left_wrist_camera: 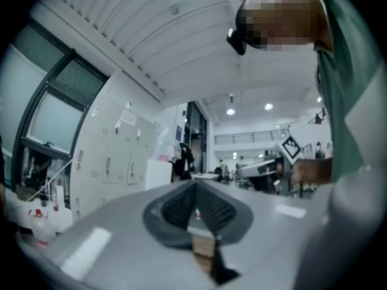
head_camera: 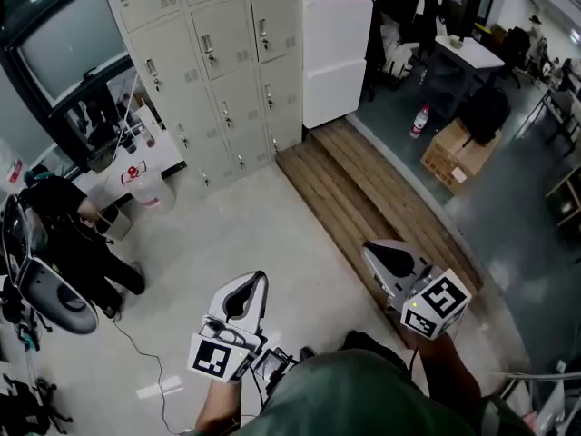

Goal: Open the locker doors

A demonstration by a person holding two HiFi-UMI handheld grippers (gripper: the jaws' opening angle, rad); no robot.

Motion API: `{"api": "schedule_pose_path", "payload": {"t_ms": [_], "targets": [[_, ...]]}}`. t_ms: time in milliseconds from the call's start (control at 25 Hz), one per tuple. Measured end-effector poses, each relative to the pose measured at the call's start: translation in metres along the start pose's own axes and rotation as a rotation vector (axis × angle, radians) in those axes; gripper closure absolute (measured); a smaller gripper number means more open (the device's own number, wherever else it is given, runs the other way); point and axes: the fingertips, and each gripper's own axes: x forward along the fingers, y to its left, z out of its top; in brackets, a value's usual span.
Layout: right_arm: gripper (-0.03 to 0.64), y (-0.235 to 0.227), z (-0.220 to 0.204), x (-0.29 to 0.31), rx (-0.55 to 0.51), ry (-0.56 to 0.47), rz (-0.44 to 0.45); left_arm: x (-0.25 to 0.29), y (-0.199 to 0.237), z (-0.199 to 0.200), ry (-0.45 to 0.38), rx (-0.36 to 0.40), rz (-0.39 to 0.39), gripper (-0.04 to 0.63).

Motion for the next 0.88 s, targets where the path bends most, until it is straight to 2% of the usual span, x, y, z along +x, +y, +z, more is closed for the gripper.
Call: {"api": "schedule_pose_path", "payload": {"t_ms": [80, 160, 240, 440, 600, 880], "targets": [[0.612, -0.005, -0.011, 0.005, 0.032, -0.003, 0.000, 0.007, 0.002, -0.003, 0.004, 0.012, -0.015, 0.597], [0.613, -0.011, -0.022, 0.009, 0.065, 0.012, 0.000, 0.012, 0.007, -0.015, 0.060, 0.018, -0.014, 0.597], [0.612, -0.026, -0.023, 0.021, 0.070, 0.021, 0.017, 0.028, 0.015, -0.019, 0.071, 0.019, -0.001, 0.597], [0.612, -0.076, -0.036, 0.057, 0.083, 0.018, 0.077, 0.074, 0.031, -0.027, 0.070, 0.038, 0.047, 0.597], [0.612, -0.124, -0.031, 0.085, 0.061, 0.007, 0.098, 0.121, 0.054, -0.031, 0.109, 0.029, 0.091, 0.597], [0.612, -0.212, -0.042, 0.129, 0.093, 0.007, 0.130, 0.212, 0.095, -0.032, 0.133, 0.086, 0.150, 0.597]]}}
